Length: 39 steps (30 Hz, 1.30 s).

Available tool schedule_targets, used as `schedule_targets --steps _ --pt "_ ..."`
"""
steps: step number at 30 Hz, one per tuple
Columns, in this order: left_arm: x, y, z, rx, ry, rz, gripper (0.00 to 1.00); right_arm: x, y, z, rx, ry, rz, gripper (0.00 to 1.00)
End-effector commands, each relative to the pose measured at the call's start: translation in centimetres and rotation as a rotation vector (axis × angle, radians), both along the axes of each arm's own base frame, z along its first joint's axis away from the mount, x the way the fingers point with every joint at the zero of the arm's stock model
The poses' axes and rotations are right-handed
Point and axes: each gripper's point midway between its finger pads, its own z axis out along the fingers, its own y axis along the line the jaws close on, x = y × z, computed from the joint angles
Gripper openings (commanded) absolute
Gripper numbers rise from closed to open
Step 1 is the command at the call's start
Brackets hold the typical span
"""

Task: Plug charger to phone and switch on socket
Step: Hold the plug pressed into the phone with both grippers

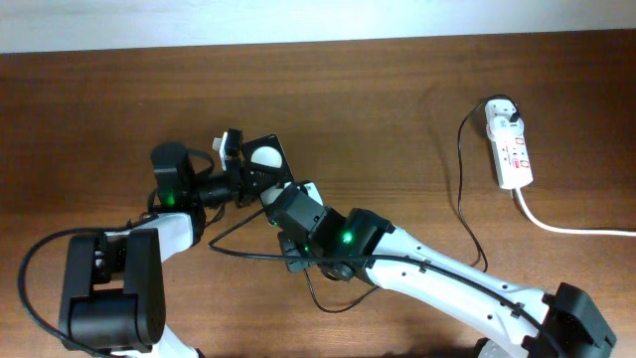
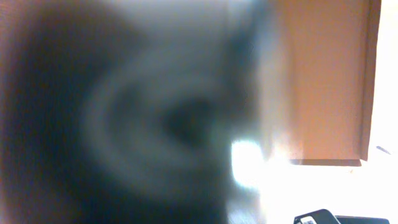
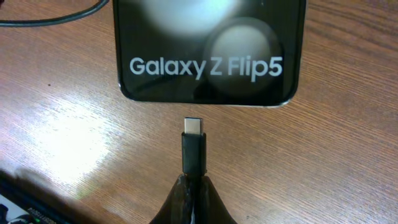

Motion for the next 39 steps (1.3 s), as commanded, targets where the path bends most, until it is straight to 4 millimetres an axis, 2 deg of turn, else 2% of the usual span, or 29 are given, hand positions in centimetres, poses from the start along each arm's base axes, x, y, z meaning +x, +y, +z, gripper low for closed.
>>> schedule_targets --steps 1,25,27,31,34,37,39 --pt "-0.5 0.0 0.5 -0.011 -0.037 -0.037 0.00 0.4 0.0 1.3 0.034 -0.019 -0.013 0.04" --pt "-2.3 -0.3 1.2 -0.055 -0.038 -0.140 0.00 1.1 0.3 1.7 0.066 -0.034 -0.080 0.04" --pt "-2.8 -0.3 1.4 -0.067 -0.040 -0.166 0.00 1.6 0.8 2.1 0.091 -0.051 -0.082 0.04" --pt "-3.3 -0.4 1.6 -0.079 -0.050 -0.197 0.00 4.2 -0.7 2.4 0.115 -0.062 -0.153 0.04" --pt "-3.3 -0.4 1.6 -0.079 -0.050 -0.197 0.00 5.6 0.5 3.8 0.194 -0.115 -0.146 0.04" --pt "-3.4 -0.4 1.5 -0.079 -0.046 -0.197 0.00 7.2 2.2 6.0 0.249 -0.249 -0.044 0.04" --pt "-3.4 -0.4 1.5 -0.079 -0.045 -0.197 0.00 7.9 1.8 6.2 0.250 -0.261 -0.055 0.04"
